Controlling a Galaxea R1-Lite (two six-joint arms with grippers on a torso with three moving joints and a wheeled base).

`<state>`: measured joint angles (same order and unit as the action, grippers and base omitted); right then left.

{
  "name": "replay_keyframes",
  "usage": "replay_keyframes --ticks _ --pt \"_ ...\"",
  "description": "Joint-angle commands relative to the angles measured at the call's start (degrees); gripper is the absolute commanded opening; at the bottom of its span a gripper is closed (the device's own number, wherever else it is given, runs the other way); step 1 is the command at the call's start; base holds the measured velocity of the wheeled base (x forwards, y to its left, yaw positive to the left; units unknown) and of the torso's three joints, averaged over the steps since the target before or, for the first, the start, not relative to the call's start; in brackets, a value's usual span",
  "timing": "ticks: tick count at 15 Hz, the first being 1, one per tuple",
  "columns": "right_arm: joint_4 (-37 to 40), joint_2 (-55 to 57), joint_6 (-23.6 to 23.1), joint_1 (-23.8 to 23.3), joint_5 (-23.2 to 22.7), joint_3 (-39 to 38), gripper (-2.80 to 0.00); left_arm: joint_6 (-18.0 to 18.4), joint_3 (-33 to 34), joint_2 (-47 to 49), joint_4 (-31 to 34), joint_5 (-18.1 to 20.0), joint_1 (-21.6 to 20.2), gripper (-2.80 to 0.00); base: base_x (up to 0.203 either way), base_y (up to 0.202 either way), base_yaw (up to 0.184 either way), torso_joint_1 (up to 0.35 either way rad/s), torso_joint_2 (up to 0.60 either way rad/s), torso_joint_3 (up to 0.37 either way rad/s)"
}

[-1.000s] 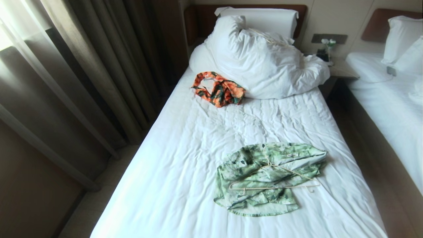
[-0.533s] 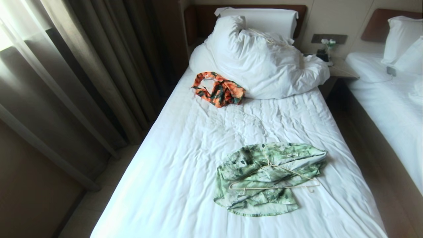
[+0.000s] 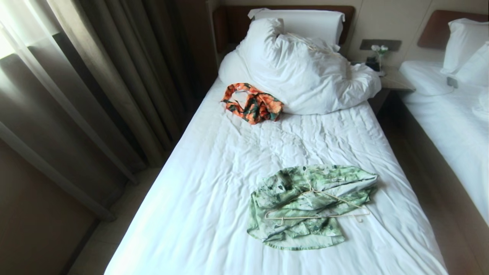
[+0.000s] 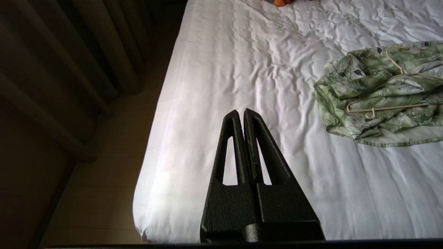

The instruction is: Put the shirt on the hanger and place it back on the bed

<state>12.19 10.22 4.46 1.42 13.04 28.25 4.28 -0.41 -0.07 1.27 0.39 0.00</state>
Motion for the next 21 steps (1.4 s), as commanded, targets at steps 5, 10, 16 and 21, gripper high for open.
replay_keyframes --ticks 5,10,16,21 --pt "-2.89 -9.95 -3.36 -0.87 -10.97 -16.17 -2.80 1.69 0.15 0.07 -0.21 0.67 0.00 -2.80 0.000 0.000 0.000 0.000 0.00 0.000" --pt "-14.81 -10.14 -6.58 -0.90 -13.57 -28.78 -2.80 0.95 0.15 0.07 -0.21 0.41 0.00 -2.80 0.000 0.000 0.000 0.000 0.00 0.000" --pt "-12.80 -10.14 -7.80 -0.81 -14.09 -28.78 -2.80 -0.15 0.15 0.07 -0.21 0.31 0.00 -2.80 0.000 0.000 0.000 0.000 0.00 0.000" --pt "-12.80 -10.14 -8.17 -0.85 -14.27 -28.78 -2.80 -0.15 0.15 0.07 -0.21 0.31 0.00 -2.80 0.000 0.000 0.000 0.000 0.00 0.000"
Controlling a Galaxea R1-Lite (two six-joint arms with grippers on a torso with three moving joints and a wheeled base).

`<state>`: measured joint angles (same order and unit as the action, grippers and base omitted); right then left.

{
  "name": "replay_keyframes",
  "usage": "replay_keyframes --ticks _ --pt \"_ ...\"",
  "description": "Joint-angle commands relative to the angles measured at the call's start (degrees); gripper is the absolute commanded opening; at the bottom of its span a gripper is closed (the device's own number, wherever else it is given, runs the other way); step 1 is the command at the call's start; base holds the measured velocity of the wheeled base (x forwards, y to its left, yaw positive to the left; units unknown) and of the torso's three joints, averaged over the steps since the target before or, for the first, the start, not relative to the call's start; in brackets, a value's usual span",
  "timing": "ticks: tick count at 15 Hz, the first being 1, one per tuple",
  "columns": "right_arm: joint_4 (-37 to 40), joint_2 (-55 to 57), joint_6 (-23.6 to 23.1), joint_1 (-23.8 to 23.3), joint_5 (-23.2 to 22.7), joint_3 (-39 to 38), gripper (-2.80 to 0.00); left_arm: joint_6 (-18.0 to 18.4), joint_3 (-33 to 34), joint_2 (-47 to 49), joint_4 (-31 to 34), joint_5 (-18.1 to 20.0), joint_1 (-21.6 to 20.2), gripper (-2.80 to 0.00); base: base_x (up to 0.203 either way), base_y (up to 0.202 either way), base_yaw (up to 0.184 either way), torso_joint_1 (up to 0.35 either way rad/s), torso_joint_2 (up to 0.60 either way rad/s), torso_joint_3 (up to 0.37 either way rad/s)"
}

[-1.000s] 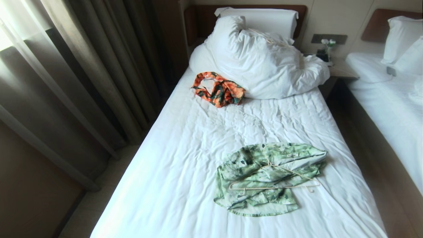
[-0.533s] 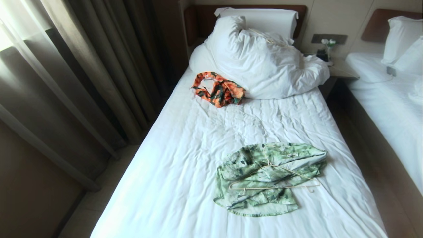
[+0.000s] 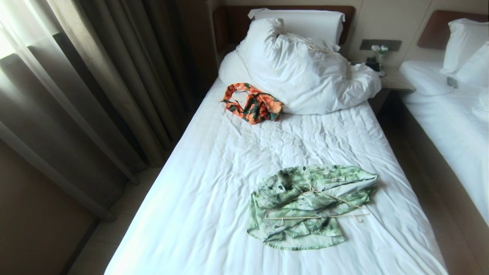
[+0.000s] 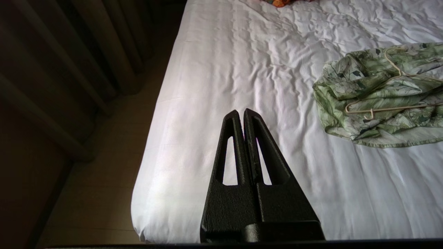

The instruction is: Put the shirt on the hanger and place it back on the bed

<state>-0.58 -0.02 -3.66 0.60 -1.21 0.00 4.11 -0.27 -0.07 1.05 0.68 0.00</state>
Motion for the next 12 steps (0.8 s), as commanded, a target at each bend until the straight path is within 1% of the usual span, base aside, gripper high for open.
replay_keyframes --ticks 1,12 --pt "-0.04 0.11 -0.03 -0.02 -0.02 -0.53 -2.80 0.02 0.00 0.07 0.01 0.02 0.00 -2.80 0.000 0.000 0.000 0.000 0.00 0.000" --pt "-0.04 0.11 0.58 -0.07 0.15 -0.53 -2.80 0.02 0.00 0.07 0.01 0.02 0.00 -2.80 0.000 0.000 0.000 0.000 0.00 0.000"
